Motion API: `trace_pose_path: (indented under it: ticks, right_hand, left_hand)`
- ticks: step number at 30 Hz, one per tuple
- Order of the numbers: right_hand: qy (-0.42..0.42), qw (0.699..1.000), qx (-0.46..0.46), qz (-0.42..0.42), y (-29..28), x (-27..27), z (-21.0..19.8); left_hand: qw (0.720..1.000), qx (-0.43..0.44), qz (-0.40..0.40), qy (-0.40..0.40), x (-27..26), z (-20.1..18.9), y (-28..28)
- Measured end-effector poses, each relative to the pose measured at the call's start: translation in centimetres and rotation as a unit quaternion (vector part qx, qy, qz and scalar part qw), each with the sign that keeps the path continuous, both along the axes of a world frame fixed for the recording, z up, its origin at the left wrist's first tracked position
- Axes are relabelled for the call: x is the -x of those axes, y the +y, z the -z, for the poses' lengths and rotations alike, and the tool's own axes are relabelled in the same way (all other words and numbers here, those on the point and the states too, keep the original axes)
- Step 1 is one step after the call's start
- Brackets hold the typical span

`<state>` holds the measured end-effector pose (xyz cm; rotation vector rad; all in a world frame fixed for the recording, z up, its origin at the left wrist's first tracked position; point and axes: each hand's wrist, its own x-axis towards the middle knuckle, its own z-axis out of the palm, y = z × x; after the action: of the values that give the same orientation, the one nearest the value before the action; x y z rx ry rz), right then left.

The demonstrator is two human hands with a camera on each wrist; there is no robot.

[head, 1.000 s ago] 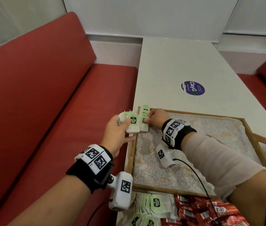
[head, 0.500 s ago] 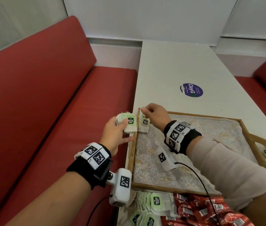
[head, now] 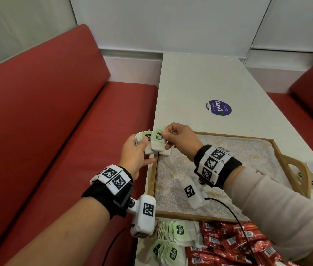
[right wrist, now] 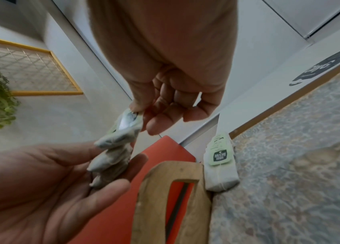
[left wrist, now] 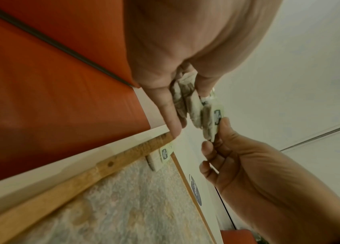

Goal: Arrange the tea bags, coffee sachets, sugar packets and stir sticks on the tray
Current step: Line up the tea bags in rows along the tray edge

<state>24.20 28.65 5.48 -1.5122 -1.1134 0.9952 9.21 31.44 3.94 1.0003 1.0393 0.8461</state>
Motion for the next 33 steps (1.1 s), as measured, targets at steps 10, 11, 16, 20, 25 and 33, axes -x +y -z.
trace_pose_path:
  ticks: [10, 11, 16, 20, 25, 33]
  right_hand:
    - [-0.011, 0.994, 0.092, 0.059, 0.0, -2.1, 2.3]
    - [-0.024, 0.992, 0.110, 0.053, 0.1, -2.1, 2.7]
    - [-0.086, 0.983, 0.157, 0.043, 1.0, -2.0, 4.4]
    - [-0.092, 0.979, 0.173, 0.050, 1.5, -1.9, 4.6]
    - [-0.116, 0.974, 0.188, 0.057, 2.4, -1.7, 5.0]
    - [-0.187, 0.958, 0.210, 0.063, 3.5, -1.9, 5.4]
  left_hand:
    - [1.000, 0.002, -0.018, 0.002, 0.1, -0.1, 0.1]
    - [1.000, 0.002, -0.019, 0.003, 0.2, -0.1, 0.0]
    - [1.000, 0.000, -0.025, 0.013, 0.4, 0.1, 0.0]
    - [1.000, -0.002, -0.026, 0.015, 0.4, 0.3, 0.1]
    - [0.999, -0.001, -0.028, 0.017, 0.4, 0.7, 0.1]
    - [0.999, -0.005, -0.024, 0.024, 0.4, 1.1, 0.2]
